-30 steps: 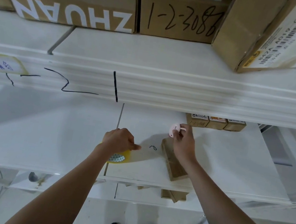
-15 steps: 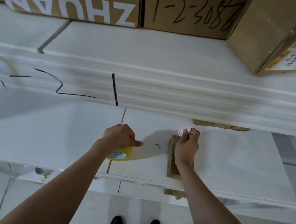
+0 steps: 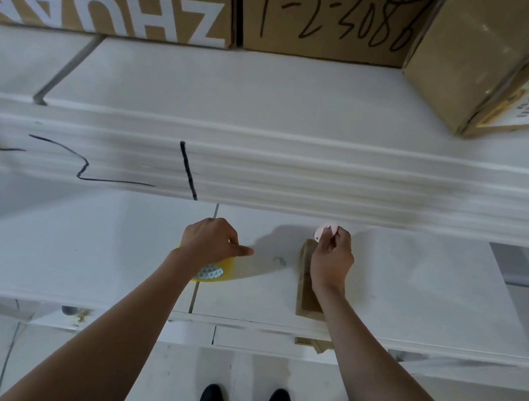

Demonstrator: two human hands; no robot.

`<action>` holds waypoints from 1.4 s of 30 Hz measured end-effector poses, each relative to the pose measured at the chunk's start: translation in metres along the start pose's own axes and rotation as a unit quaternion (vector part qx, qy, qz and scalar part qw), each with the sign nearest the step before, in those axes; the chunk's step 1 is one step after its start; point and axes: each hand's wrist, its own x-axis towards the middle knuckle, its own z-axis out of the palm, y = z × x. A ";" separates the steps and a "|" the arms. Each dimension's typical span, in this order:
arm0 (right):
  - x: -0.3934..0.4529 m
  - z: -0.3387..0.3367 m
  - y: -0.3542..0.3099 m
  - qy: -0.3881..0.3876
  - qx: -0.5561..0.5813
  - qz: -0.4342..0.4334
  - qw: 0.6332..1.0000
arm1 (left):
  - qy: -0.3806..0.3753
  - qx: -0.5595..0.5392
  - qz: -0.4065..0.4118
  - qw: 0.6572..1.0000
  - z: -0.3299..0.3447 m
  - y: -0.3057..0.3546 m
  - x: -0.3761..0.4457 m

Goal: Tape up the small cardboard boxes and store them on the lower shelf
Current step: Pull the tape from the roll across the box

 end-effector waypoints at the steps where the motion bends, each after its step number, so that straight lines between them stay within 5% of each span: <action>1: 0.001 0.000 -0.002 -0.010 -0.002 0.004 1.000 | 0.001 -0.003 -0.004 1.000 0.001 0.000 0.000; 13: -0.014 -0.011 -0.014 -0.141 -0.035 0.010 0.989 | -0.026 -0.002 0.007 1.000 0.004 -0.001 0.000; 29: -0.045 -0.026 -0.002 -0.206 -0.093 -0.037 0.973 | -0.015 0.007 0.006 1.000 0.004 -0.001 0.000; 42: -0.061 -0.027 0.028 -0.188 -0.099 -0.142 0.967 | -0.024 -0.026 -0.012 0.999 0.001 -0.008 -0.001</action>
